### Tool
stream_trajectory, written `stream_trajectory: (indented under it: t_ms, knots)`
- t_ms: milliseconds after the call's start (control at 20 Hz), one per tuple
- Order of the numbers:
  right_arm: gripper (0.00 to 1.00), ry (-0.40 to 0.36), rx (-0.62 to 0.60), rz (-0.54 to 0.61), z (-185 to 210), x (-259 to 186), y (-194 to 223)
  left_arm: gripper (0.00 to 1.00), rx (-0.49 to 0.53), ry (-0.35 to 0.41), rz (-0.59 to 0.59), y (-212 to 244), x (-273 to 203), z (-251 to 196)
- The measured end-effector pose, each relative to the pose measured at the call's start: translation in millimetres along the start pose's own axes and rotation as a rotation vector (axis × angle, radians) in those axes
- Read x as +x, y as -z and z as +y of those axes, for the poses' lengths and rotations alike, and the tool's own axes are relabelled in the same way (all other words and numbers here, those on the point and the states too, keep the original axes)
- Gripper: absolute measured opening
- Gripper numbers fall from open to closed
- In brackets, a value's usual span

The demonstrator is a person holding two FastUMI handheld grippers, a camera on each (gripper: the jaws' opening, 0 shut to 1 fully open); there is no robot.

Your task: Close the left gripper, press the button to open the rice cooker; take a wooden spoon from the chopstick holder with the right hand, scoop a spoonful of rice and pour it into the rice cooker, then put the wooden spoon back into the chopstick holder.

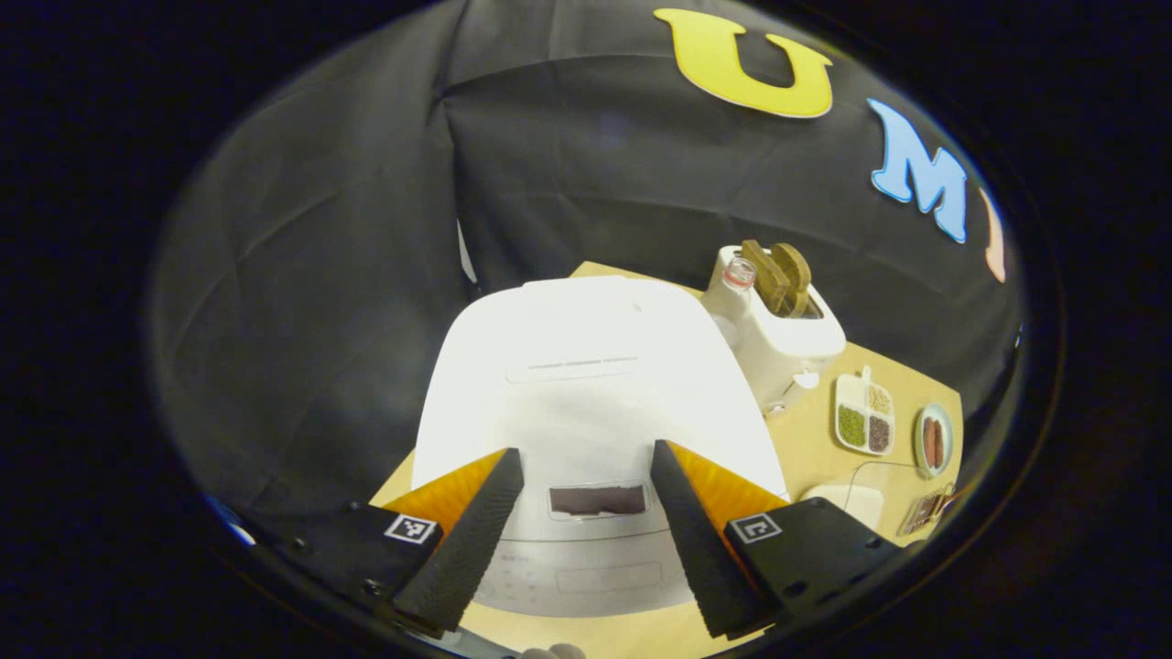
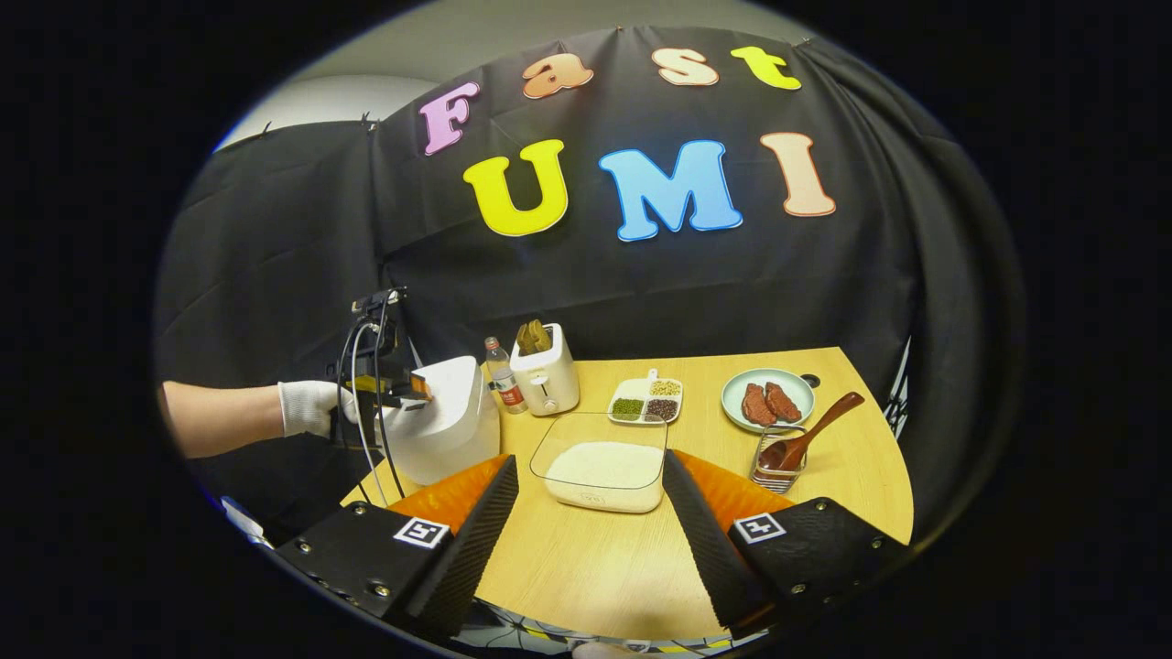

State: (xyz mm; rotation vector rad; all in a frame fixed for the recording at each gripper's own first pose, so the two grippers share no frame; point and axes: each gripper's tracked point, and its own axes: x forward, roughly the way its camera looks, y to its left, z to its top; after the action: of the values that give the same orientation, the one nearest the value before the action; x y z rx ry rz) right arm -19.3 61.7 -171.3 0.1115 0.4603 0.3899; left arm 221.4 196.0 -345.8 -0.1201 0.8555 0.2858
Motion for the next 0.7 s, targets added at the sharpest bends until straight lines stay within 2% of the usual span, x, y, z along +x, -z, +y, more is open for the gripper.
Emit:
stream_trajectory:
  t_ms: [50,200,250,350,400,450,500,550,700]
  knots:
    - [0.97,-0.012,0.007,0.003,0,1,0,0.96,0.027,0.023,-0.015,0,-3,-5]
    - [0.97,-0.012,0.009,-0.005,-5,2,-5,1.00,0.097,0.046,0.007,-1,-2,-16]
    - [0.97,-0.017,0.014,-0.007,-6,3,-7,0.94,0.093,0.042,0.010,-4,-2,-19]
    - [0.97,-0.011,0.018,-0.028,-11,2,-16,0.98,0.076,0.044,0.029,-6,-1,-23]
    - [0.97,-0.004,0.016,-0.026,-14,1,-18,0.94,0.097,0.060,0.032,-9,-1,-25]
    - [0.97,-0.001,0.018,-0.030,-17,1,-20,1.00,0.127,0.084,0.045,-7,0,-27]
    - [0.97,0.002,0.022,-0.034,-18,0,-22,0.94,0.143,0.102,0.057,-7,0,-30]
    - [0.97,0.004,0.022,-0.034,-19,1,-23,0.97,0.160,0.118,0.071,-5,-1,-30]
    - [0.97,-0.001,0.020,-0.025,-17,3,-22,0.97,0.146,0.110,0.070,-8,-2,-24]
